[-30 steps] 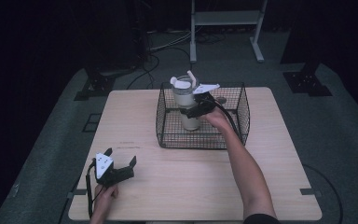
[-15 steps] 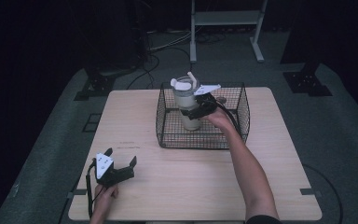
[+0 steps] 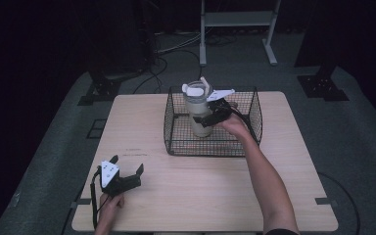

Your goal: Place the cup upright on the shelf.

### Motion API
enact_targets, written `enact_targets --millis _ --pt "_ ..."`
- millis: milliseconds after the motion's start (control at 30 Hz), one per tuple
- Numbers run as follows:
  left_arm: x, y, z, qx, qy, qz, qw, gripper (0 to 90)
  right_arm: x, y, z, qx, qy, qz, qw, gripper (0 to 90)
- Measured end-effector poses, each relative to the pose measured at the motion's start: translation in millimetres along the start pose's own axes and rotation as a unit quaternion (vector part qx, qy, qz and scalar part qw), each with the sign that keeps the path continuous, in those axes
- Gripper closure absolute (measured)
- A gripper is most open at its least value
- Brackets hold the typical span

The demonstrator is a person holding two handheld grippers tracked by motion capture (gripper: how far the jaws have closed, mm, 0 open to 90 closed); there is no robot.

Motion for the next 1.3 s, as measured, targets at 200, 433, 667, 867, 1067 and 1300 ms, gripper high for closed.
enact_targets --millis 200,433,667,867,1067,1300 --pt "-0.9 0.1 -0.1 0.001 -0.003 0.000 1.0000 0.0 2.8 5.6 -4.8 0.003 -0.002 0.000 1.0000 8.0" --pt "-1.1 -0.3 0.0 0.000 -0.002 -0.001 1.0000 0.0 2.5 14.9 -9.2 0.019 0.000 -0.004 0.9998 8.3" --pt "-1.3 0.2 -0.1 0.000 -0.005 -0.002 1.0000 0.0 4.3 15.9 -11.6 0.027 0.005 -0.010 0.9996 8.7" --pt "-1.5 0.3 -0.1 0.000 -0.006 -0.002 1.0000 0.0 4.9 23.8 -11.9 0.024 0.001 -0.010 0.9997 8.7" --pt "-1.9 0.2 0.0 -0.001 -0.007 -0.001 1.0000 0.0 8.9 35.4 -7.7 0.020 -0.002 -0.006 0.9998 8.7" --pt "-1.8 0.4 -0.1 -0.001 -0.007 -0.001 1.0000 0.0 11.3 47.3 -6.1 0.024 -0.008 -0.011 0.9996 8.7"
Point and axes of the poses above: each handheld gripper's, and its own axes: y roughly backward along the jaws, z roughly out of its top, x roughly to its left, the point moved 10 cm from there along -y, roughly forward along the jaws, and after that the axes turned 9 degrees about z, right-handed, at the moved point
